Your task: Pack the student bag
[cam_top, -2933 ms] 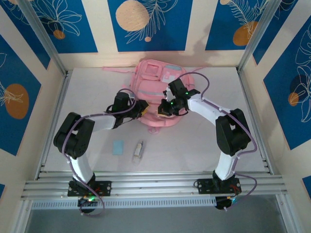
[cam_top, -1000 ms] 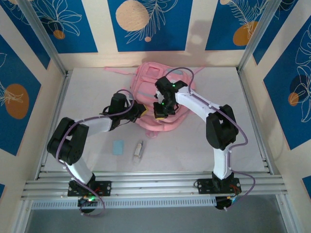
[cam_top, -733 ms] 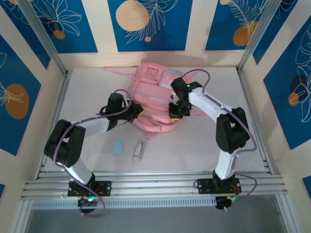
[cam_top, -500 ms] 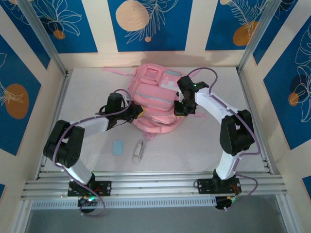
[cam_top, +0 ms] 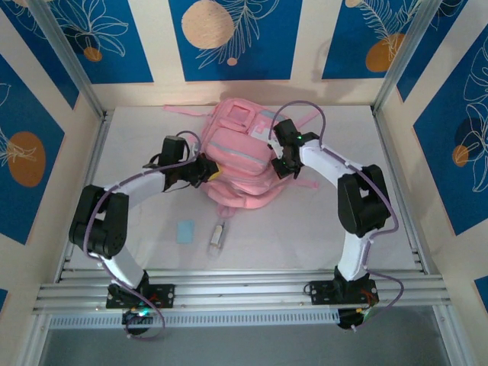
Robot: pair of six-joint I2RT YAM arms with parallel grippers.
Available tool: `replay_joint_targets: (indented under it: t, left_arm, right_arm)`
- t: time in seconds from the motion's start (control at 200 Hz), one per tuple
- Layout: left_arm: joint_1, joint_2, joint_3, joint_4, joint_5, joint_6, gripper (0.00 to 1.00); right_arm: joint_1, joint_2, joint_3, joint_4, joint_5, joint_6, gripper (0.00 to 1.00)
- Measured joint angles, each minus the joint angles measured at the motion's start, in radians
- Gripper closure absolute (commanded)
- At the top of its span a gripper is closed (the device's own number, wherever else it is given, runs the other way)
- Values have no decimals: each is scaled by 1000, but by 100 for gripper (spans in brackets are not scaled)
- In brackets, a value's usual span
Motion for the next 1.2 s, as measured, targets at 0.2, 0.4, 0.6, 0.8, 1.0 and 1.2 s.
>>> replay_joint_targets:
  t: [0.2, 0.4, 0.6, 0.8, 1.0, 1.2]
  left_arm:
    - [1, 0, 31, -80, 11, 80, 100]
    - [5, 3, 61, -125, 15, 132, 100]
    - [9, 4, 74, -146, 14, 151, 100]
    - [20, 5, 76, -178, 14, 155, 100]
    - [25, 11, 76, -184, 18, 153, 100]
    - [25, 11, 76, -183, 13, 147, 100]
  right_arm:
    - [-48, 89, 117, 14, -33, -134, 100]
    - [-103, 197, 294, 7, -92, -155, 100]
    - [-103, 246, 360, -23, -125, -130, 98]
    - [-101, 194, 288, 1, -127, -73, 67]
    - [-43, 56, 231, -13, -82, 41, 54]
    - [72, -17, 231, -8, -129, 198, 33]
